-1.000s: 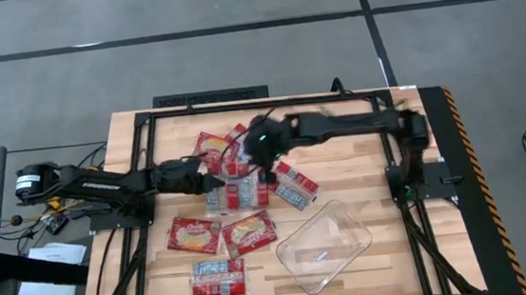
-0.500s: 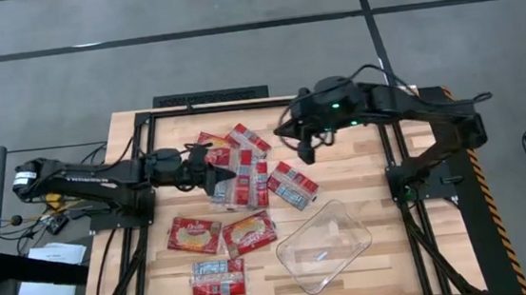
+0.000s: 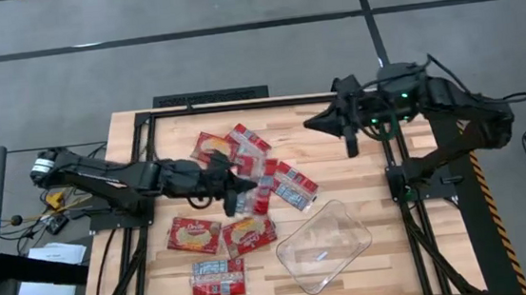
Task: Sort popcorn bags into baskets
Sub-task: Put the red popcorn bag into the transparent bin
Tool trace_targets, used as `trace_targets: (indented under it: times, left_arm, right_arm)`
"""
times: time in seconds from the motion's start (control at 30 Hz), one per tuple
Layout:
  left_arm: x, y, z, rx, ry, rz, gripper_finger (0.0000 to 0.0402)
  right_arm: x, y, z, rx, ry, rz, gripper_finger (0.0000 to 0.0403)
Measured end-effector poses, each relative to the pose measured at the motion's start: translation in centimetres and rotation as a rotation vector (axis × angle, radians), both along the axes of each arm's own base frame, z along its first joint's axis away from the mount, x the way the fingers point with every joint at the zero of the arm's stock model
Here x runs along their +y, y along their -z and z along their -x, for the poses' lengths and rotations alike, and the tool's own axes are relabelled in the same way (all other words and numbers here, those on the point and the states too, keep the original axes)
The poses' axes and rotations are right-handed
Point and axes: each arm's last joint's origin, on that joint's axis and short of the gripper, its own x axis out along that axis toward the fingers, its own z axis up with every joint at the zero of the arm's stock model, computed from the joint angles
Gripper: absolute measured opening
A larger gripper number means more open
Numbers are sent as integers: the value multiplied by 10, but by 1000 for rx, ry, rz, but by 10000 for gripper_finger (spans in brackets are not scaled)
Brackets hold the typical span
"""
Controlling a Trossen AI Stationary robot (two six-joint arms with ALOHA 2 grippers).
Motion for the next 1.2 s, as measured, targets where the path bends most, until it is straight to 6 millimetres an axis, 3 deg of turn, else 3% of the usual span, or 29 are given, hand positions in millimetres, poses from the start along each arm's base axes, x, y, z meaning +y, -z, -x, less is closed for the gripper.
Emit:
trace_targets:
  times: [0.4,0.67,0.9,1.2]
  left_arm:
    - [-48,14,-59,25,215,-106,6]
    - [-63,18,-98,20,236,-145,6]
    - [-75,26,-132,25,273,-194,6]
    - [-81,67,-162,88,278,-152,6]
  right_arm:
    - [30,-4,9,-18,-26,-114,36]
    - [55,-5,18,-17,-114,-114,16]
    - [65,-5,23,-12,-153,-106,35]
    - [74,-4,27,0,-194,-102,32]
